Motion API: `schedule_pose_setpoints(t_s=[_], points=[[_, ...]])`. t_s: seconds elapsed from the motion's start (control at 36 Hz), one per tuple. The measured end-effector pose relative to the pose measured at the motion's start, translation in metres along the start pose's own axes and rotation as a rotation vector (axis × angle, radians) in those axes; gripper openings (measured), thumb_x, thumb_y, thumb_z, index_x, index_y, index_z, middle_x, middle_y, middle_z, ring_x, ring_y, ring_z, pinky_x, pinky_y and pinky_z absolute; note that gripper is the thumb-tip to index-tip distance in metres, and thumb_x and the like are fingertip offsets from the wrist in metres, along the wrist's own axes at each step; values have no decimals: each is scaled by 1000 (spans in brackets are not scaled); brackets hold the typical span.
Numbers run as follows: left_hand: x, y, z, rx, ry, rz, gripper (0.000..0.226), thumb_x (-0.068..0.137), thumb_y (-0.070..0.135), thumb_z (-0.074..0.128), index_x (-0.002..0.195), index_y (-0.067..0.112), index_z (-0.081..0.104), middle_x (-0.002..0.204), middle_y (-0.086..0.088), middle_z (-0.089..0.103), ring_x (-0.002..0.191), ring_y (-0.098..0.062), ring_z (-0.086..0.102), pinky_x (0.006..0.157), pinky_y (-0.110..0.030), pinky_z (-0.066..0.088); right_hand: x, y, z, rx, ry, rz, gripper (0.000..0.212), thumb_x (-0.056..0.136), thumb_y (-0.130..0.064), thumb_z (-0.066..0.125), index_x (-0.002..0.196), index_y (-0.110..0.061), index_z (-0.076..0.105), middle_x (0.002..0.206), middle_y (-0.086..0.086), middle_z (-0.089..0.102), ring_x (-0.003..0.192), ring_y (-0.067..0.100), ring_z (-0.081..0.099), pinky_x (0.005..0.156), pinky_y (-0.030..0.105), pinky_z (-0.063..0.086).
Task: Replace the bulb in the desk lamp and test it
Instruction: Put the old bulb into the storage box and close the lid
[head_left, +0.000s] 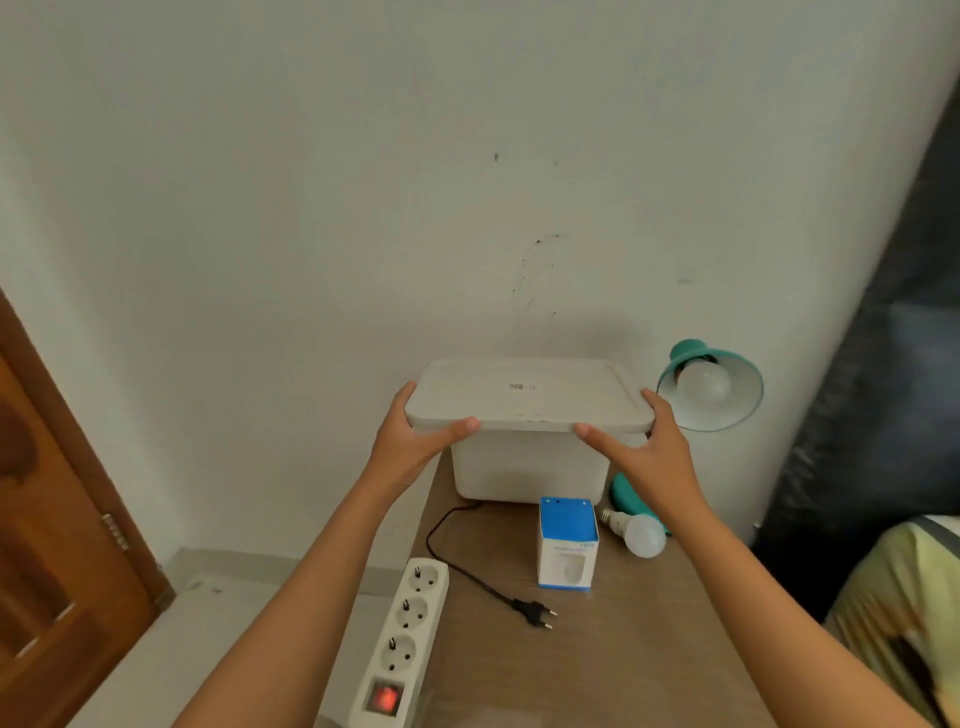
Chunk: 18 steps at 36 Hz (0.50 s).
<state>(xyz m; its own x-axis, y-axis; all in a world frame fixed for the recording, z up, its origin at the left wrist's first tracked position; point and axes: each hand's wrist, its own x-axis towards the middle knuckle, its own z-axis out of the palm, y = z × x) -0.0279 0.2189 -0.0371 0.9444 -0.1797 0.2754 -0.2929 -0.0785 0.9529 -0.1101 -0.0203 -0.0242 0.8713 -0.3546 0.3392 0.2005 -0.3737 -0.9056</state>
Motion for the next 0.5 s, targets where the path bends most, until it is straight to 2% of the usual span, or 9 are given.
schedule_pose_setpoints(t_s=[0.03,0.08,0.17,0.22,0.28,0.31,0.39,0.44,0.5], points=[[-14,0,2,2,3,2,55,66,29,83,106,41,48,113,9,60,106,-8,58,72,-11,51,-13,0,-5,-16,0,10,78,70,-31,78,134,-20,35,114,-7,47,104,9,46,86,18,40],[-41,-2,6,-4,8,-3,59,60,37,86,104,43,47,113,10,60,106,-8,58,78,-15,51,-38,3,-14,-50,6,24,85,68,-34,79,138,-17,33,116,-8,44,107,8,43,90,23,38],[-81,-13,11,13,0,-19,78,50,52,83,118,32,51,117,4,62,109,-12,59,92,-32,52,-74,13,-29,-89,35,18,84,63,-37,81,132,-19,38,115,-11,47,107,8,47,91,25,42],[-106,-21,15,25,-9,-20,86,50,53,83,124,25,50,118,3,62,110,-14,59,91,-34,53,-98,17,-37,-98,38,16,77,62,-36,83,126,-23,41,107,-16,49,99,2,50,85,16,44],[-134,-30,21,45,-16,-36,90,49,55,83,126,23,48,117,5,60,110,-13,58,88,-30,53,-130,24,-44,-111,36,-9,68,64,-31,82,117,-30,40,98,-25,46,90,-6,50,71,5,42],[-147,-34,23,57,-19,-53,93,48,56,82,128,24,46,118,6,59,111,-11,57,88,-29,53,-145,28,-47,-110,40,-23,68,65,-31,81,117,-31,39,99,-26,45,90,-8,49,70,3,41],[-184,-54,30,90,-39,-122,107,45,61,82,136,24,39,128,4,53,118,-14,51,96,-36,50,-187,49,-54,-132,35,-3,78,63,-40,80,126,-32,36,117,-17,44,107,-1,46,88,14,41],[-205,-65,35,145,-60,-169,111,47,61,83,140,26,32,134,4,47,123,-15,46,101,-39,46,-210,66,-57,-157,25,43,82,63,-39,81,131,-29,35,123,-13,43,112,1,42,94,22,39],[-221,-75,40,189,-90,-200,106,59,44,85,144,25,24,134,9,40,122,-10,39,102,-31,40,-226,82,-58,-202,22,102,88,62,-37,82,135,-24,34,130,-6,45,114,3,40,97,24,37]])
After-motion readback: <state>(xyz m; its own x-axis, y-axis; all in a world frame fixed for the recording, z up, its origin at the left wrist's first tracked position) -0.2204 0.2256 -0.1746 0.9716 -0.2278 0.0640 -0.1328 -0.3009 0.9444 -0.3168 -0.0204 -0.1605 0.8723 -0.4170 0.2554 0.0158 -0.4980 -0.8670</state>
